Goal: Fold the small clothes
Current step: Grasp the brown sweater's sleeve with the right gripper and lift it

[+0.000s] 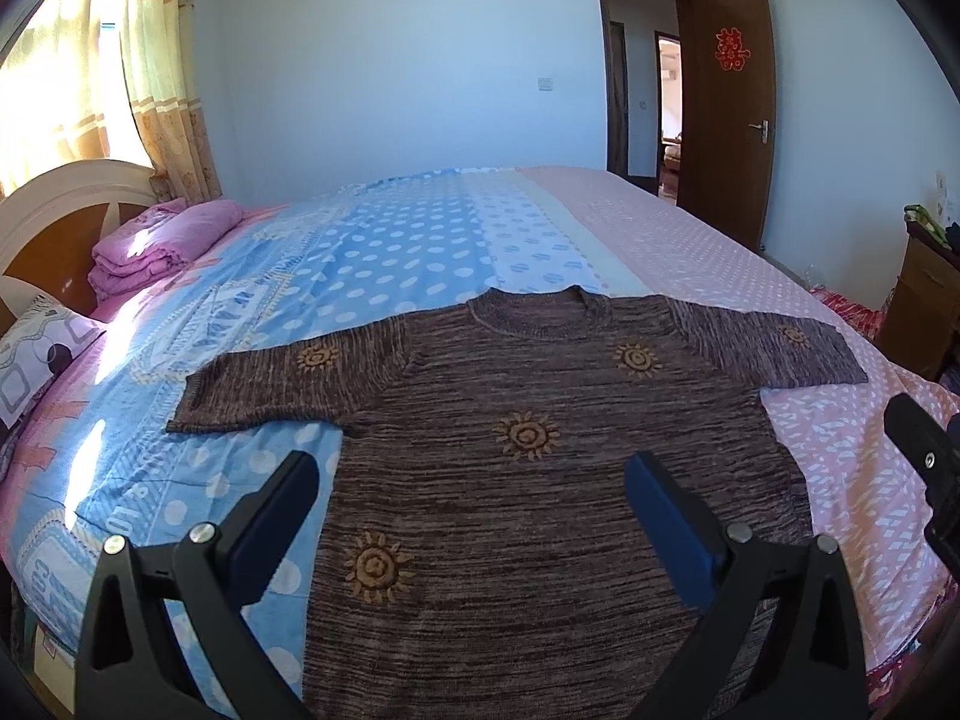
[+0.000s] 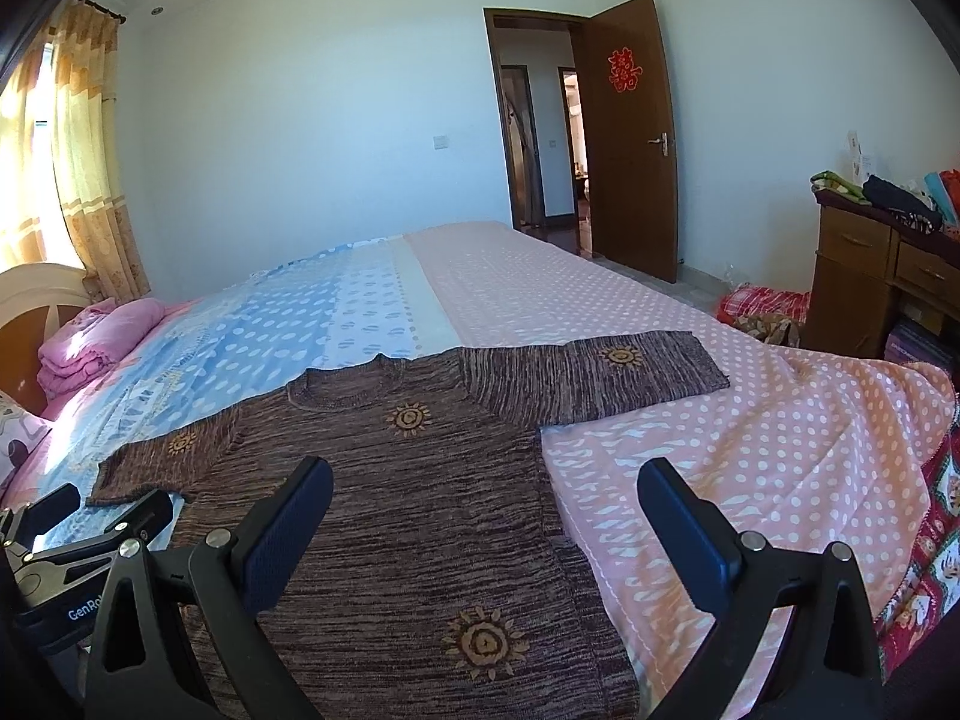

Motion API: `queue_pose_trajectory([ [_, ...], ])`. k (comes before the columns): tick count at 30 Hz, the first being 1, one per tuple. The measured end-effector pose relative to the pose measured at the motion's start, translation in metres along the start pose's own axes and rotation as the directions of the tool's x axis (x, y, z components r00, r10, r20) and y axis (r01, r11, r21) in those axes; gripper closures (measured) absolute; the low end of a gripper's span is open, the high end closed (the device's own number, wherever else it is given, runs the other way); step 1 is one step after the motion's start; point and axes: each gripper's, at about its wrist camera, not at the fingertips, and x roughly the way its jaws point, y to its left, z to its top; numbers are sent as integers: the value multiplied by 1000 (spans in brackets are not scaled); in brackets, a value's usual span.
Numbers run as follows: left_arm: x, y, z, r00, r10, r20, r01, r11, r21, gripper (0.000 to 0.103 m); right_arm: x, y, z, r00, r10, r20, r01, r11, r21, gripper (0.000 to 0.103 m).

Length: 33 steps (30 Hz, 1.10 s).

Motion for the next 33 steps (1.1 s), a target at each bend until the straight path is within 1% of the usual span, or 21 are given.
queue_pose_trajectory([
  [2, 14, 2, 0, 999, -35, -27, 35, 999, -5, 0, 22, -3, -2, 998, 14, -64, -13, 1000, 14, 1],
  [4, 29, 5, 0, 996, -77, -51, 76, 997, -14, 0, 45, -7, -5, 990, 28, -139, -25, 999, 25, 1],
  [6, 43, 10, 1, 995, -76, -64, 75, 997, -15, 0, 64, -16, -3, 983, 37, -181, -29, 999, 43, 1],
  [8, 59, 19, 8, 996, -47, -80, 46, 999, -16, 0, 76, -31, 6, 984, 22, -178, -11, 998, 61, 9],
  [9, 68, 25, 13, 995, -35, -90, 33, 999, -21, 0, 83, -42, 15, 986, 16, -168, -4, 997, 72, 11],
  [10, 76, 31, 17, 995, -26, -97, 23, 999, -29, 0, 89, -53, 23, 987, 15, -160, -1, 996, 88, 17],
  [11, 84, 37, 22, 995, -19, -103, 15, 999, -40, 0, 97, -67, 32, 988, 8, -157, 9, 994, 112, 25],
  [12, 92, 44, 27, 994, -10, -106, 5, 999, -54, 0, 108, -84, 42, 987, -10, -162, 33, 989, 141, 30],
  [13, 99, 50, 31, 995, 0, -103, -7, 998, -69, 0, 120, -105, 53, 985, -35, -172, 66, 982, 177, 38],
  [14, 106, 54, 34, 995, 10, -97, -17, 997, -76, 0, 130, -124, 62, 983, -48, -176, 86, 973, 215, 40],
  [15, 114, 59, 37, 996, 20, -91, -28, 996, -84, 0, 142, -146, 70, 983, -54, -177, 100, 961, 259, 40],
  [16, 120, 62, 38, 996, 29, -88, -36, 995, -88, 0, 155, -171, 78, 980, -80, -184, 134, 942, 306, 40],
  [17, 128, 66, 38, 996, 40, -85, -48, 995, -91, 0, 166, -191, 82, 976, -108, -190, 169, 925, 340, 40],
  [19, 144, 70, 36, 994, 70, -87, -78, 993, -90, 0, 189, -229, 88, 969, -137, -206, 211, 893, 398, 40],
  [22, 170, 76, 30, 988, 113, -104, -123, 988, -97, 0, 220, -267, 84, 956, -153, -252, 257, 850, 459, 40],
  [24, 182, 80, 24, 987, 109, -121, -124, 984, -125, 0, 235, -275, 80, 953, -137, -271, 256, 842, 475, 40],
  [27, 196, 83, 13, 986, 78, -144, -101, 982, -162, 0, 256, -268, 79, 944, -144, -297, 266, 863, 429, 41],
  [29, 205, 81, 9, 981, 60, -187, -91, 982, -163, 0, 270, -262, 74, 936, -138, -324, 266, 880, 393, 43],
  [31, 208, 79, 8, 978, 59, -200, -91, 984, -155, 0, 276, -254, 74, 926, -194, -325, 305, 891, 337, 43],
  [33, 213, 76, 6, 972, 54, -229, -88, 986, -142, 0, 280, -249, 76, 914, -225, -338, 333, 892, 306, 48],
])
